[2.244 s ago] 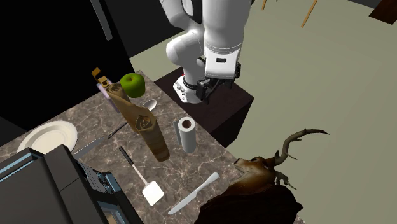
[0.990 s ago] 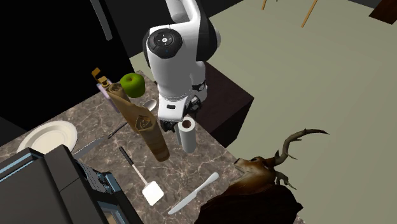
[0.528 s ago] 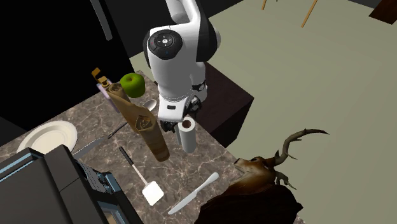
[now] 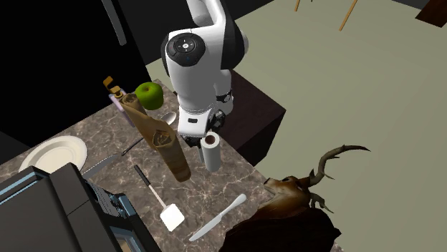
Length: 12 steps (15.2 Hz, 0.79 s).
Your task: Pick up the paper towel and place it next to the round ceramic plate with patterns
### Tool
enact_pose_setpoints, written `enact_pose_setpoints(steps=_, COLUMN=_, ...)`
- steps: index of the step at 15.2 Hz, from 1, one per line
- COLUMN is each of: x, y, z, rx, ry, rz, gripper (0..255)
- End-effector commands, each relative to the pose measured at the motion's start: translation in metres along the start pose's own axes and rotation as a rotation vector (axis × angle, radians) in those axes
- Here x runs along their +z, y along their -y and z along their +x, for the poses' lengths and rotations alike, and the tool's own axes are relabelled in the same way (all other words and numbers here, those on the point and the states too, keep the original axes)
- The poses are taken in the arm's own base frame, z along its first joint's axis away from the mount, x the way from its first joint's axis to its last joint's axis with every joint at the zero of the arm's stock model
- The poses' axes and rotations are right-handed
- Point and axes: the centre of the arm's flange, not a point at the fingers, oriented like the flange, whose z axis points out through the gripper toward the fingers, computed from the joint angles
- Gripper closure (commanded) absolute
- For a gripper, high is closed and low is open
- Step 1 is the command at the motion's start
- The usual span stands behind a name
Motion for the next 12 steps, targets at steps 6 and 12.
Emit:
enact_pose_setpoints(steps=6, x=-0.020, y=0.001, z=0.000, rx=0.000, ry=0.002, rz=0.002, gripper=255)
enact_pose_setpoints(steps=12, x=-0.052, y=0.003, z=0.000, rx=0.000, ry=0.002, rz=0.002, gripper=255)
